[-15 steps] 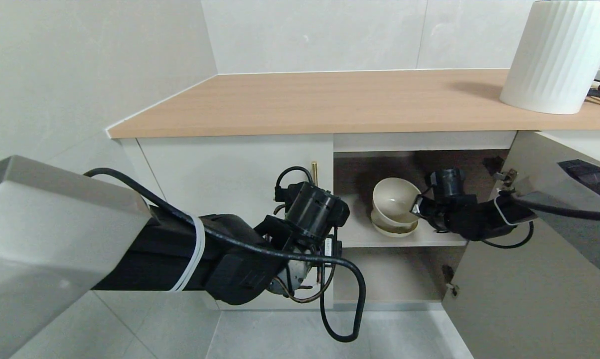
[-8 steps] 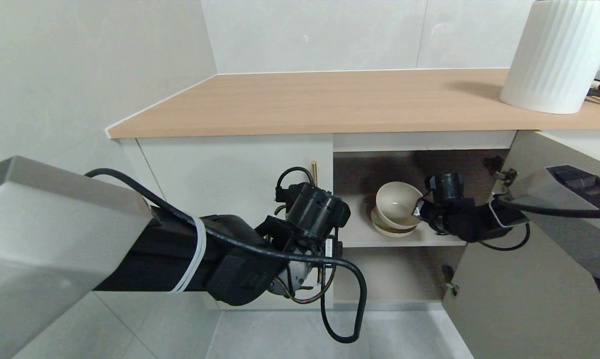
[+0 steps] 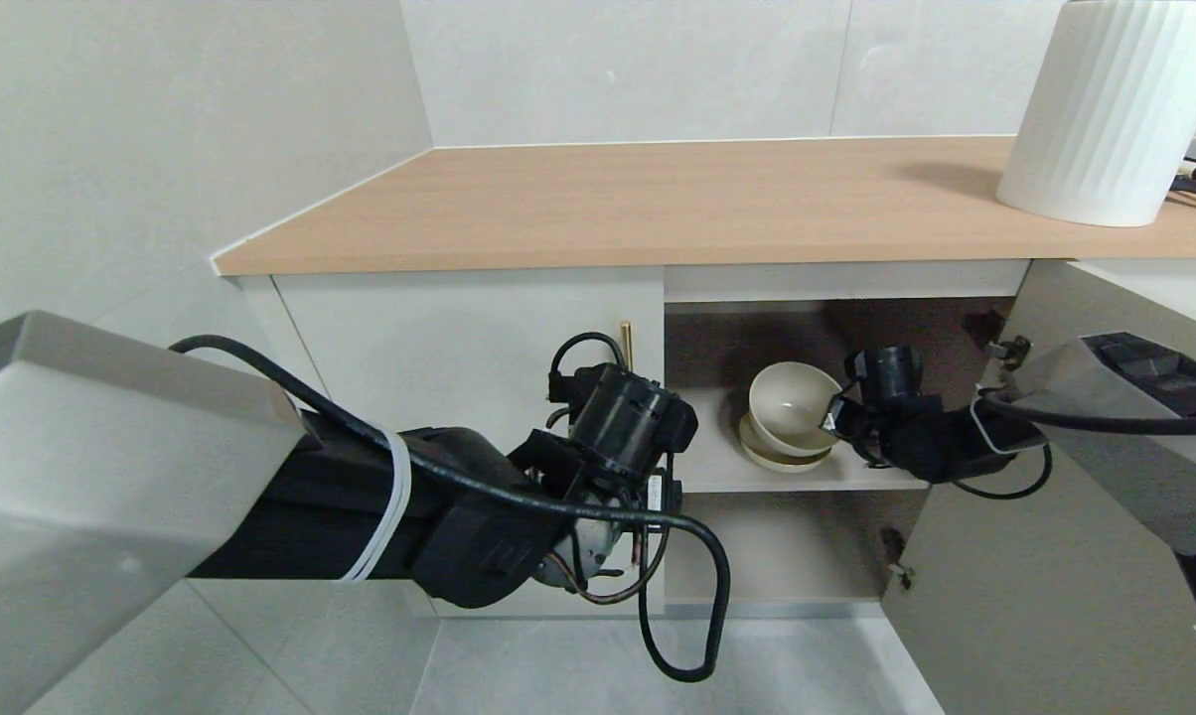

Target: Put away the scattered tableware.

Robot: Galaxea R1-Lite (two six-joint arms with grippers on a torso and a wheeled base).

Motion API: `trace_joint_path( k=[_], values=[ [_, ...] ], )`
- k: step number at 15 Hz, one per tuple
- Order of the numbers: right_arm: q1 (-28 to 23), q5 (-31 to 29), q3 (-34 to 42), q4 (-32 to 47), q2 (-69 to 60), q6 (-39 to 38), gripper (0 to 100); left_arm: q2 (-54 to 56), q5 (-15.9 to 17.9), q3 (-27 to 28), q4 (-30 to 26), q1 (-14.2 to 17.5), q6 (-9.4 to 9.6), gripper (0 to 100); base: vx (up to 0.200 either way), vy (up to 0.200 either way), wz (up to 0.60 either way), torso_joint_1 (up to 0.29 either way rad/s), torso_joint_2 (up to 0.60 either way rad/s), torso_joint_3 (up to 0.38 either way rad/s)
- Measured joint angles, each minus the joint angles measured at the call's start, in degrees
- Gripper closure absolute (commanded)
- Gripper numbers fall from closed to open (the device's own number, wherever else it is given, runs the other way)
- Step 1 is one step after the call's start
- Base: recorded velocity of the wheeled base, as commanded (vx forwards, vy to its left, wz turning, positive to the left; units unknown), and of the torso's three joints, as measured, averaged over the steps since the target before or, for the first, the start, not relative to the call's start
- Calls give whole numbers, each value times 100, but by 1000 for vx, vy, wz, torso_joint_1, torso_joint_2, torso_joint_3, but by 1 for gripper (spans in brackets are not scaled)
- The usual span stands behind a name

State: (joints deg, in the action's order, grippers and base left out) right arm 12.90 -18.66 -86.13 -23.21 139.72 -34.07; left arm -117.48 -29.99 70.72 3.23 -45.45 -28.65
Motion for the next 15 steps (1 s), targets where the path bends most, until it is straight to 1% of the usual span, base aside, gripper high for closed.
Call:
trace_joint_path(
  k=[10,11,15],
  values=[
    [35,-5,-116,12,138,123,100,0,2,0,-1,0,0,0,0,0,0,0,0,0],
    [44,-5,-127,12,144,123,0,0,-1,0,0,0,0,0,0,0,0,0,0,0],
    [46,0,-135,9,144,121,0,0,0,4,-1,0,0,0,0,0,0,0,0,0]
  ],
)
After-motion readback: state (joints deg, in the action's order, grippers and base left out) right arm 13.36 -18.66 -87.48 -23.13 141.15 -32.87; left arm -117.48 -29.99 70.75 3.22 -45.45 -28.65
